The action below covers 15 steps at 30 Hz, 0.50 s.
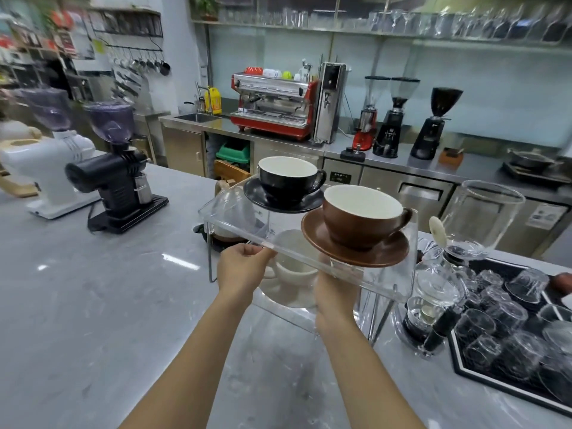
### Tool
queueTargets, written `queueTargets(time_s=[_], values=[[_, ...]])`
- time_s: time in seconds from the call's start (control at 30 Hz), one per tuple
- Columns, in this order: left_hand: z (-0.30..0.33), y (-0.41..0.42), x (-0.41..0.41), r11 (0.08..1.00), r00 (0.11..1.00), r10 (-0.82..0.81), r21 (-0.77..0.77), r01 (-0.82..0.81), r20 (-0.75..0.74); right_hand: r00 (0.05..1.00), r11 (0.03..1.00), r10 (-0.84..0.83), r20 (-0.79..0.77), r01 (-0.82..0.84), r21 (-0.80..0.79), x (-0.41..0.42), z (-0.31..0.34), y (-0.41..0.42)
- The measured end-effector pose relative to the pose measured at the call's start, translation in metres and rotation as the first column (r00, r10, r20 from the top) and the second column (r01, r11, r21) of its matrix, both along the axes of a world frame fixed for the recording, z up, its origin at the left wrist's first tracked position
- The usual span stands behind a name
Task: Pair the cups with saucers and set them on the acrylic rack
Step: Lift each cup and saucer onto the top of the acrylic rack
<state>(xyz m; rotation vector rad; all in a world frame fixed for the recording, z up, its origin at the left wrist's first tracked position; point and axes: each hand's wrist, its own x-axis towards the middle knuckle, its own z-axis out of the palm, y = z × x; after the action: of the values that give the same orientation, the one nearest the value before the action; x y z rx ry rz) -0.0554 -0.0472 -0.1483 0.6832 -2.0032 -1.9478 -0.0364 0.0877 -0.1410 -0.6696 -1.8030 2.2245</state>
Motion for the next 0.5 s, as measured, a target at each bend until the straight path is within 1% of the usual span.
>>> queueTargets(time_s=[0.07,0.13,0.33,0.37,0.5], values=[[-0.002,0.001,-0.006,1.000,0.999,-0.027,-0.012,0.027,0.022,1.000,1.000,-0.014,0.010,0.014,-0.001,-0.005,-0.003,0.000],[-0.004,0.000,-0.007,1.000,1.000,-0.020,-0.011,0.020,0.018,1.000,0.999,-0.006,0.014,0.007,-0.031,-0.004,-0.001,-0.002],[-0.004,-0.002,-0.004,0.999,1.000,-0.026,-0.019,0.026,0.017,0.998,1.000,-0.001,0.061,0.002,-0.006,0.001,0.000,-0.004],[-0.008,0.007,-0.019,0.996,0.996,-0.082,-0.033,0.084,0.036,0.995,0.998,-0.062,0.078,0.064,-0.018,-0.008,-0.006,0.002],[-0.005,0.009,-0.022,0.995,0.995,-0.081,-0.052,0.084,0.050,0.980,0.996,-0.078,0.182,0.067,0.066,-0.013,-0.008,0.003]])
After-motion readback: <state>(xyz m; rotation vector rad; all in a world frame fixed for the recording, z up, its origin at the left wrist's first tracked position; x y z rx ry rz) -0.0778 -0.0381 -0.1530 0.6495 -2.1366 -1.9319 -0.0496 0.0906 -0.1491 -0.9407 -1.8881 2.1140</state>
